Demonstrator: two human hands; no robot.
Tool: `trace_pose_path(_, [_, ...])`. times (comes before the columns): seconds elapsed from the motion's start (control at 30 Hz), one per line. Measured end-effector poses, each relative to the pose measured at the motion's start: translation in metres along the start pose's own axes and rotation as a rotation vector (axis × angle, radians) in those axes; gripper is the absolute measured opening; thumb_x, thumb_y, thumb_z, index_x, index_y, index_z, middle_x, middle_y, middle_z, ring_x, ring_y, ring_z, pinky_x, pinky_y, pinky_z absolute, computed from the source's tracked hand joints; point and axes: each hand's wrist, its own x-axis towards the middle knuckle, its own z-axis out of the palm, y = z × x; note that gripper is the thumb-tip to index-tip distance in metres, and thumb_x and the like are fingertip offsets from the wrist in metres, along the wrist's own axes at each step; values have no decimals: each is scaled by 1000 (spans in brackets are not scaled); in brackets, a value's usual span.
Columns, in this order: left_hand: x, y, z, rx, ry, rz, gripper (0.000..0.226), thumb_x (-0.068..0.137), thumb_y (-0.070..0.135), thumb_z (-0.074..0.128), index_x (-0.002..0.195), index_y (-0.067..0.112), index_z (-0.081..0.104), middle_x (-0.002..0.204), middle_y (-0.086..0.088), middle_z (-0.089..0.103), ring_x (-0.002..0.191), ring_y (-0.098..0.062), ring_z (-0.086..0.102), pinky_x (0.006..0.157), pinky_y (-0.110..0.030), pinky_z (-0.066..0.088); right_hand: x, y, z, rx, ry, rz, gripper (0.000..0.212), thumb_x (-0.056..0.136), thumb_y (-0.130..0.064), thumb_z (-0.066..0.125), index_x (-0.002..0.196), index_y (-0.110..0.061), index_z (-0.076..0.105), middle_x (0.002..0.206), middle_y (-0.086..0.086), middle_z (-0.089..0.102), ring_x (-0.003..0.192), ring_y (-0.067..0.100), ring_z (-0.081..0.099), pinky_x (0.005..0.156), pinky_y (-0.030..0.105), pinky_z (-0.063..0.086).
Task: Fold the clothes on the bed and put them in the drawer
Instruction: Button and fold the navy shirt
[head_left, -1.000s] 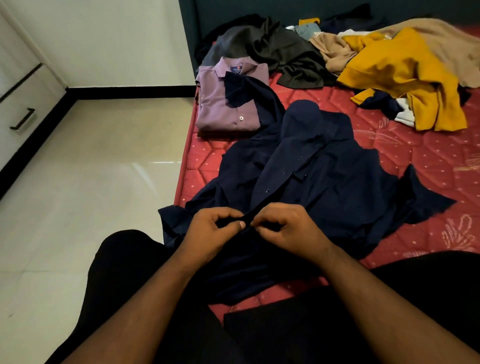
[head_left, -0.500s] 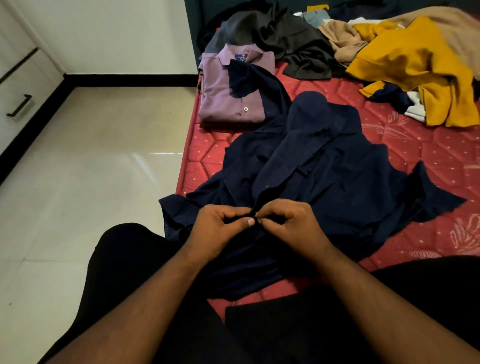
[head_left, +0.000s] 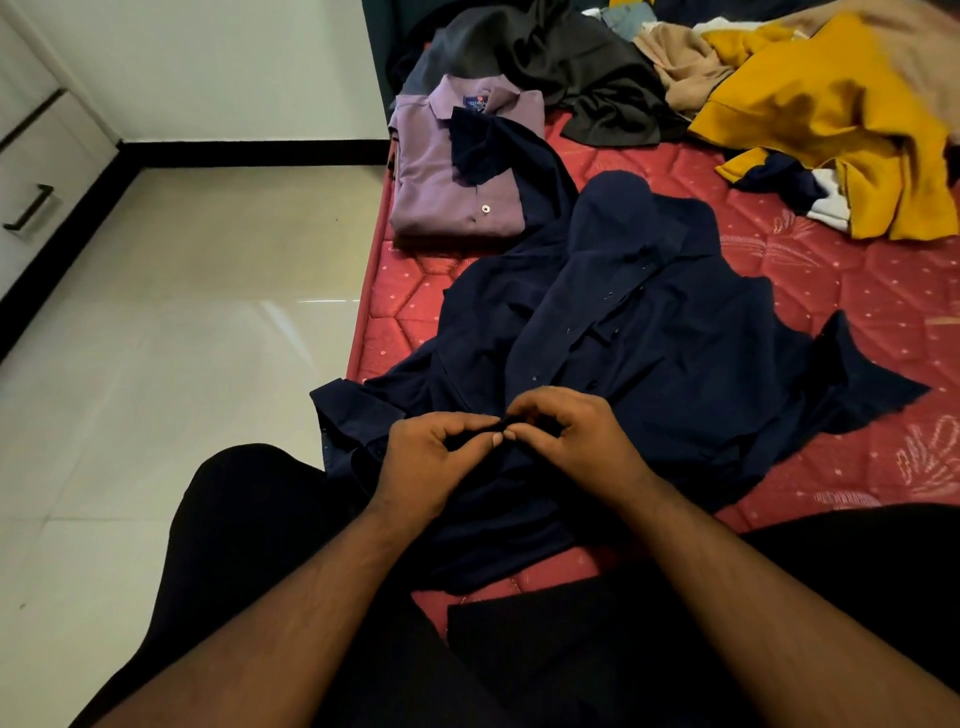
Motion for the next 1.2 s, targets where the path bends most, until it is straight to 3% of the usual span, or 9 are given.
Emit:
trace_pose_path(0.07, [0,-2,1,31,-14,28,19,78,11,80,97,13,78,92,6,76,86,1,70,83,-16,53,1,2,-5,-33,-107,21,40,85,-18,72,124,-18,64,88,-10,64,80,-2,58,78,15,48])
trace_pose_path(0.13, [-1,-4,3,82,-9,59,17,78,17,80,95,13,79,91,6,76,84,1,70,81,-21,56,2,4,-5,-109,-151,-23,26,88,-23,67,113,-17,69,91,-12,63,82,-1,58,78,27,53])
trace_pose_path(0.3, [-1,-2,9,139,120,46,24,75,34,70,88,15,79,84,8,75,77,1,69,75,-27,57,-1,0,5,-183,22,-21,12,82,-25,66,85,-15,72,78,-9,62,72,5,58,64,34,54])
trace_pose_path(0.43, [0,1,12,147,180,39,10,74,22,74,80,14,79,78,9,73,74,1,67,72,-29,56,-1,-7,17,-163,133,95,20,80,-34,60,75,-17,68,73,-9,62,66,7,58,60,35,53])
trace_pose_path(0.57, [6,1,6,215,180,30,17,77,31,63,78,17,74,77,10,69,73,-6,64,70,-33,54,2,-11,14,-162,-29,102,19,89,-33,57,92,-18,67,88,-7,66,79,11,62,70,36,53])
trace_pose_path(0.67, [10,-4,3,488,78,130,30,77,40,50,88,24,73,80,6,68,73,-17,67,64,-39,56,4,-10,7,-261,-161,142,14,95,-34,54,101,-22,61,98,-8,67,88,14,63,75,35,52])
trace_pose_path(0.9, [5,-1,8,662,87,85,28,77,43,46,80,22,65,77,3,64,69,-25,65,54,-38,53,3,-20,18,-343,-166,157,13,96,-34,51,95,-21,52,95,-4,65,85,22,63,72,39,51])
trace_pose_path(1.03, [9,-15,-14,687,-212,231,26,78,47,39,86,26,52,83,4,64,76,-24,66,57,-39,52,-2,-14,6,-388,-316,239,20,94,-42,54,98,-25,44,98,0,65,88,25,62,72,37,49])
trace_pose_path(1.2, [20,-36,-70,792,-476,661,27,90,34,43,114,30,53,94,1,63,63,-19,64,42,-32,49,-1,0,-23,-305,-415,310,30,84,-44,68,85,-26,45,82,-7,62,77,15,60,70,36,52])
